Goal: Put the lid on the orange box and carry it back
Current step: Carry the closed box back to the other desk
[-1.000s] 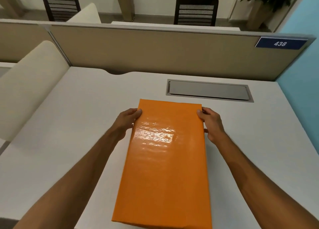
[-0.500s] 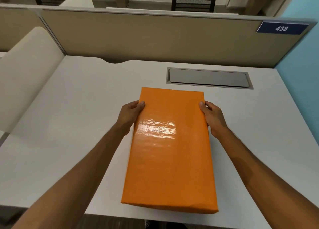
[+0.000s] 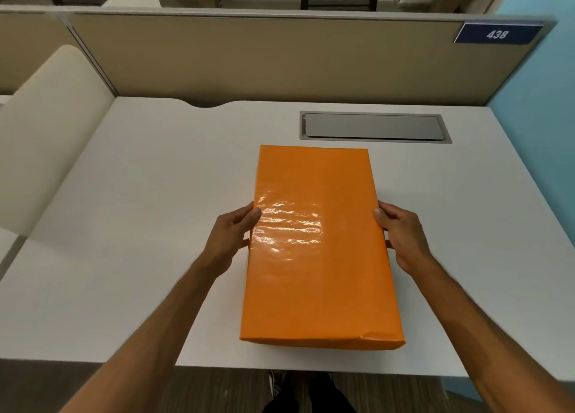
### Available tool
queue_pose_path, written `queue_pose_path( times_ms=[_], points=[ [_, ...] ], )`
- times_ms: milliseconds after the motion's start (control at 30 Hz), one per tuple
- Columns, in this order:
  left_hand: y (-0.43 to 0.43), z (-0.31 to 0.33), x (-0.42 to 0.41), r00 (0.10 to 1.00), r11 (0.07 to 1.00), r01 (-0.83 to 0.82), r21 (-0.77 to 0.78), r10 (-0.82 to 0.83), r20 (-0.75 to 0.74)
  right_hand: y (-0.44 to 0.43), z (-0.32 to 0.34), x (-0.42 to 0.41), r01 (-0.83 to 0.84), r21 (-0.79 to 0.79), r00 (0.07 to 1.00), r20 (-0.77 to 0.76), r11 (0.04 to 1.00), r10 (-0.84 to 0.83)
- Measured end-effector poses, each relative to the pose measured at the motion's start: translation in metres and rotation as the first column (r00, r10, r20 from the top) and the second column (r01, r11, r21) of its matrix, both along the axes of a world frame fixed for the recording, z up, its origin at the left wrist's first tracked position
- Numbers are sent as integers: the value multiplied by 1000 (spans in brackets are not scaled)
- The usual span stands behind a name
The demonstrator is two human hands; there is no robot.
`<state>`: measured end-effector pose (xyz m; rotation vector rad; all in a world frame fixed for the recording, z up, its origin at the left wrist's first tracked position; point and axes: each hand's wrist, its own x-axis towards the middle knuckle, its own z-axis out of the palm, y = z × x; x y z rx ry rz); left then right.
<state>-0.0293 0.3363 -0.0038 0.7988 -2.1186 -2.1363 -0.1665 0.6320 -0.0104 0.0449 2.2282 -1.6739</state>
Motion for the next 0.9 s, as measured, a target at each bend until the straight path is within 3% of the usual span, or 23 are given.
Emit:
queue_pose_path(
  times_ms=[267,533,900],
  points=[
    [11,4,9,999,999,-25,-20,24,-34,7,10,22,-10,-60,998,54,998,13],
    [31,-10,53,979,978,-202,-59,200,-43,37,-3,52,43,-123,999,19,991,-41],
    [41,2,57,972,945,-235,228,225,69,41,4,63,-56,-286,983,154,957,104]
  ],
)
